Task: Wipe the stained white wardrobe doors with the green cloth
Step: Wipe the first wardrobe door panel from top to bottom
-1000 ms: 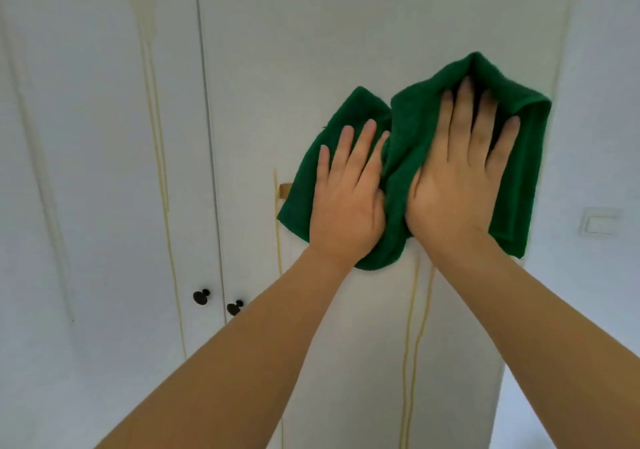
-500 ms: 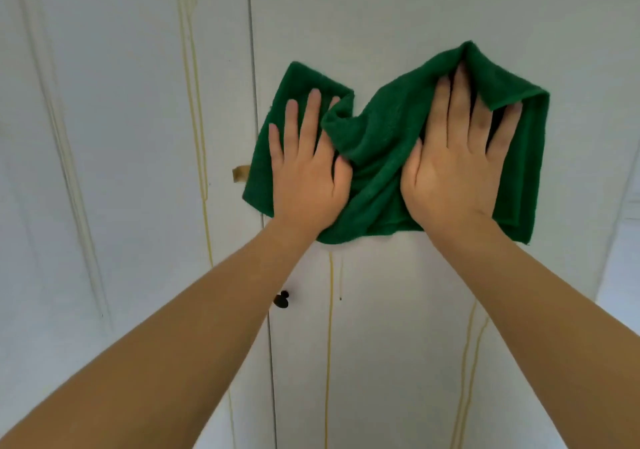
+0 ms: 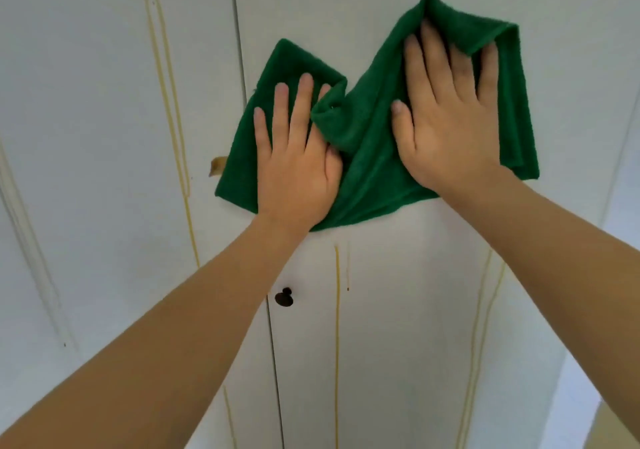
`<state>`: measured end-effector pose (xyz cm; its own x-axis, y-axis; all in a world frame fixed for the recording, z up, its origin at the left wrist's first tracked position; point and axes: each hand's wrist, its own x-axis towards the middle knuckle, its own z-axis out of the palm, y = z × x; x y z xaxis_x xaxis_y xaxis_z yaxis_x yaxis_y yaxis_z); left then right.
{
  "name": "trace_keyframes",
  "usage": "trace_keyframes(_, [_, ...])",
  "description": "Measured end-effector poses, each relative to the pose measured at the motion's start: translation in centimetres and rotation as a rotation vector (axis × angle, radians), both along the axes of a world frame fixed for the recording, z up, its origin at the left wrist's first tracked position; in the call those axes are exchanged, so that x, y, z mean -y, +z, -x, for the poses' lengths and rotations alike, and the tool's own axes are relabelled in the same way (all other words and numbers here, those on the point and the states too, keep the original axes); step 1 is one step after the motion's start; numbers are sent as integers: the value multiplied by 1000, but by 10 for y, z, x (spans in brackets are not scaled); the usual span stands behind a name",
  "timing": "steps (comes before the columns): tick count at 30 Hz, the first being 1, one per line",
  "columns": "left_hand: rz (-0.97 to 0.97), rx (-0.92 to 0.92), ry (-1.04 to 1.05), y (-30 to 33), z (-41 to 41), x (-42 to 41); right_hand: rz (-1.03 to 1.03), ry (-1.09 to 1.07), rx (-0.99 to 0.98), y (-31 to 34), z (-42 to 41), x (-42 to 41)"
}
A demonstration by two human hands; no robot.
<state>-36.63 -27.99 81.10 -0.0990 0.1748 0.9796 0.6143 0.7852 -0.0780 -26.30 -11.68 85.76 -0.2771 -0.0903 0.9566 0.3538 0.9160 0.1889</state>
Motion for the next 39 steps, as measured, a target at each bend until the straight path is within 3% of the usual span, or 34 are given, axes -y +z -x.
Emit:
trace_keyframes(2, [-25, -36, 7, 26, 6, 7, 50, -27, -55, 2, 4, 7])
trace_keyframes(5, [-245, 67, -10, 21, 0, -1, 171, -46, -108, -41, 10, 19])
trace_keyframes(7, [-333, 146, -21, 5, -7, -10, 196, -63, -29, -93, 12, 29])
trace_keyframes(10, [-284, 176, 22, -5, -10, -11, 141, -52, 59, -134, 9, 30])
trace_keyframes(13, [-297, 151, -2, 1, -10, -11, 101, -27, 19, -85, 0, 3])
trace_keyframes(17, [-365, 175, 10, 0, -17, -23, 298, -61, -209, -22, -12, -20])
trace_keyframes(20, [-417, 216, 28, 4, -25, -32, 370, -70, -175, -73, -5, 1])
trace_keyframes(24, [-336, 221, 7, 0, -32, -38, 174, -8, 26, -126, -12, -8])
trace_keyframes(27, [-379, 230, 5, -2, -40, -54, 76, -5, 17, -72, -24, -33])
trace_keyframes(30, [-411, 232, 23, -2, -49, -71, 115, -46, -95, -1, -41, -68])
trace_keyframes(32, [-435, 232, 25, -1, -54, -82, 148, -44, -159, 13, -46, -80])
trace_keyframes(35, [-467, 244, 20, 0, -57, -91, 312, -43, -199, -50, -39, -64])
trace_keyframes(39, [-412, 253, 46, -4, -58, -90, 196, 21, 24, -133, -44, -58])
